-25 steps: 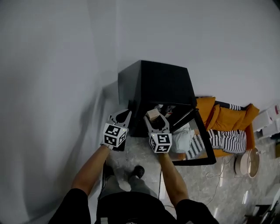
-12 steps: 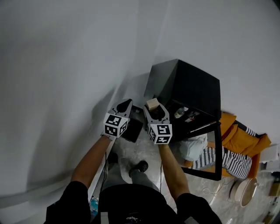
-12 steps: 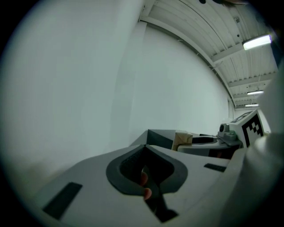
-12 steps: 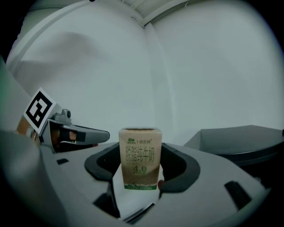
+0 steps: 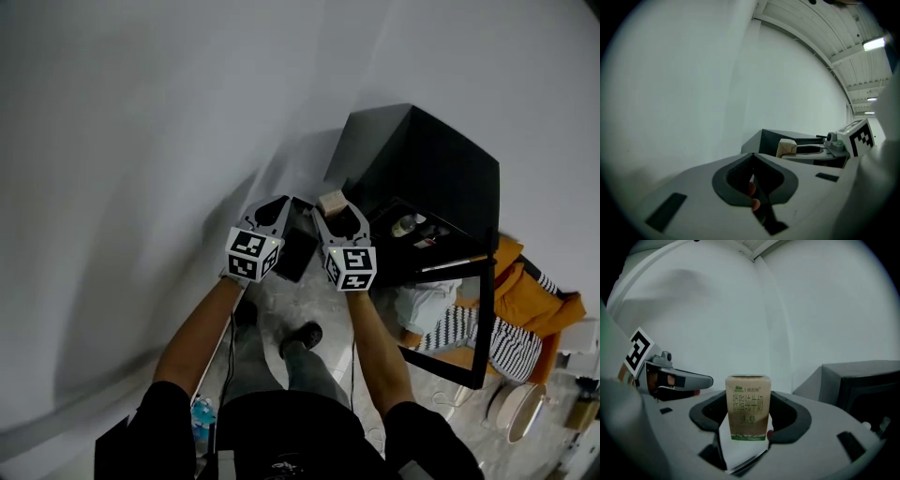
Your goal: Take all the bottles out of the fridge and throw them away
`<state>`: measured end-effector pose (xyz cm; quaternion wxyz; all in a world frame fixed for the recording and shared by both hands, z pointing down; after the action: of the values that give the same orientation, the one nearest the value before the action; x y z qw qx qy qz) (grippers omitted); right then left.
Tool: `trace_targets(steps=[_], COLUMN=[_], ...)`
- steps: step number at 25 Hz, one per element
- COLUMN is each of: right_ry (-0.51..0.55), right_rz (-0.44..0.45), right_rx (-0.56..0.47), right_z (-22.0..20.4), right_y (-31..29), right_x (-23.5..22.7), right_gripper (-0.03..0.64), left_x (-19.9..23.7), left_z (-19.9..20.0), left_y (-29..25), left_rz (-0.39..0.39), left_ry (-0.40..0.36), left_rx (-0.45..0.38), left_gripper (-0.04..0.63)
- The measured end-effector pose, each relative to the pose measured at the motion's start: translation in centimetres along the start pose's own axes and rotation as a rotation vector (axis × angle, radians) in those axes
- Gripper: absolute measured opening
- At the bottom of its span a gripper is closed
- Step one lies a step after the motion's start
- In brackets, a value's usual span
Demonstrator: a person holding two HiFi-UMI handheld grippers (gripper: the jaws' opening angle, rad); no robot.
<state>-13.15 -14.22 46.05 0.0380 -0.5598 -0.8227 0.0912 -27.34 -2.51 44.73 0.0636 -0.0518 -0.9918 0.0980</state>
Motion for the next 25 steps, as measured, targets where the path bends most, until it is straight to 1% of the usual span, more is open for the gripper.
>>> trace_targets(steps=[3,7,14,19,22,25], right_ry=[-0.019,-0.049,-0.077,-0.11,-0.114,-0.109], right_rz=[0.007,0.014,0.011,-0.006,-0.007,0.002], right_rx=[0.014,0.055,0.128,0.189,0.213,0.227], right_z=[-2.8,-7.8,-18.8,-26.2,-28.7,-30.8], right_y=[-1.1,-2.4,-3.7,-3.5,-3.5,-3.8], right_x=[0.0,0.1,-0.3,0.0,0.5,1.1], right_gripper=[0.27,0.27,0.27,0.27,0.27,0.27], left_x=[0.3,0.8,1.2,1.2,1.5,2.0], left_z=[-2.7,-7.3,-18.3,-25.9,-28.6,-30.5], left_y=[-0.9,-2.2,-4.4,-4.5,-4.2,-4.2], left_rz=[-0.004,-0.012,-0.031,-0.036,-0.034,-0.027], left_ry=[0.017,0.045,0.099,0.136,0.154,0.171], left_rx=[0.023,0.068,0.143,0.214,0.233,0.228], left_gripper=[0.002,0.002,0.002,0.002,0.002,0.002])
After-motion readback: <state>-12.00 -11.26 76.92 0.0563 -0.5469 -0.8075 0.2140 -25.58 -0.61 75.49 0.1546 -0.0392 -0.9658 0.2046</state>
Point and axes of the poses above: the fingertips, and each gripper's own axes: y backward along the fingers, x to its left, z out of its top, the point moved 9 cm from there along y, backward along the fingers, and after that the axes turned 1 degree about -z, right-handed, at the moved point
